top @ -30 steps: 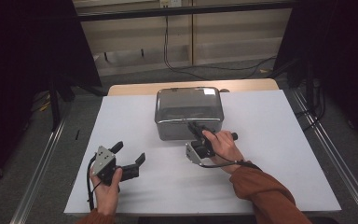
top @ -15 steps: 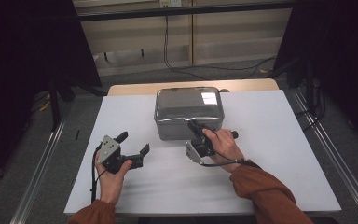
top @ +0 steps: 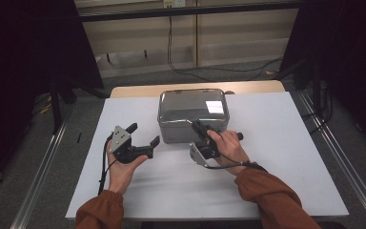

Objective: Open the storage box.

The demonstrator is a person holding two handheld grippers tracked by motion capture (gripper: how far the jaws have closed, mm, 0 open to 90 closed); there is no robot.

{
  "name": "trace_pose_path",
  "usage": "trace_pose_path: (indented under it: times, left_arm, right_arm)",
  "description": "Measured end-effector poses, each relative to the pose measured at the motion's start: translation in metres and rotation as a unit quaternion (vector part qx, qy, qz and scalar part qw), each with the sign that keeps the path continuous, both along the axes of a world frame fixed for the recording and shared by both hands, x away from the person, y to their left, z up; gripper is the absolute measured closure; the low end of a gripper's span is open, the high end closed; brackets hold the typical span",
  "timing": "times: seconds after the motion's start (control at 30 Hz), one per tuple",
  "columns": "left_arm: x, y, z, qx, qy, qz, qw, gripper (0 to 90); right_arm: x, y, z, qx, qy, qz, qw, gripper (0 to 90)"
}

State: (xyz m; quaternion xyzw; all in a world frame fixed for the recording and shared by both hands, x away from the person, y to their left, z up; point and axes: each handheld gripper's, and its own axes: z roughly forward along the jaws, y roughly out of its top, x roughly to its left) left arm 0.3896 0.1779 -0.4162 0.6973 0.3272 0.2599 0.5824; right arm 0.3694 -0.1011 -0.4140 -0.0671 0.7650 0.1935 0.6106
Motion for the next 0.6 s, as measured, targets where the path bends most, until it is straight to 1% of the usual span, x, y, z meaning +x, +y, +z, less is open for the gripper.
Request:
trace_pose_path:
  times: [0.07, 0.17, 0.2, 0.3, 0.37, 0.43, 0.47, 0.57, 0.6]
  left_arm:
    - [0.005, -0.003, 0.003, 0.005, 0.0, -0.012, 0.9999, 2.1]
    - [0.008, -0.006, 0.005, 0.004, -0.005, -0.013, 0.9999, 3.2]
    - [0.011, -0.008, 0.006, 0.008, -0.009, -0.017, 0.9998, 3.2]
    - [0.017, -0.012, 0.005, 0.013, -0.011, -0.017, 0.9997, 3.2]
    - [0.02, -0.015, 0.004, 0.011, -0.011, -0.019, 0.9997, 3.3]
    - [0.024, -0.016, 0.001, 0.011, -0.004, -0.02, 0.9997, 4.8]
    - [0.026, -0.017, 0.0, 0.017, -0.007, -0.018, 0.9997, 4.7]
    - [0.03, -0.019, -0.001, 0.016, -0.01, -0.018, 0.9997, 4.7]
    - [0.033, -0.02, 0.0, 0.016, -0.007, -0.017, 0.9997, 4.7]
  right_arm:
    - [0.0, 0.0, 0.001, 0.002, -0.001, -0.001, 1.0, 80.0]
    - [0.001, 0.0, 0.002, 0.004, -0.005, 0.002, 1.0, 80.1]
    - [0.001, -0.001, 0.004, 0.008, -0.004, 0.001, 1.0, 80.2]
    - [0.001, -0.001, 0.005, 0.007, -0.004, 0.001, 1.0, 80.2]
    - [0.001, -0.001, 0.006, 0.008, -0.004, 0.0, 1.0, 80.4]
    - [0.002, -0.001, 0.008, 0.008, -0.006, 0.002, 0.9999, 80.4]
    - [0.002, -0.001, 0.008, 0.009, -0.007, 0.001, 0.9999, 80.7]
    - [0.003, -0.001, 0.01, 0.012, -0.007, 0.0, 0.9999, 80.8]
    - [0.003, 0.0, 0.011, 0.012, -0.007, 0.001, 0.9999, 80.8]
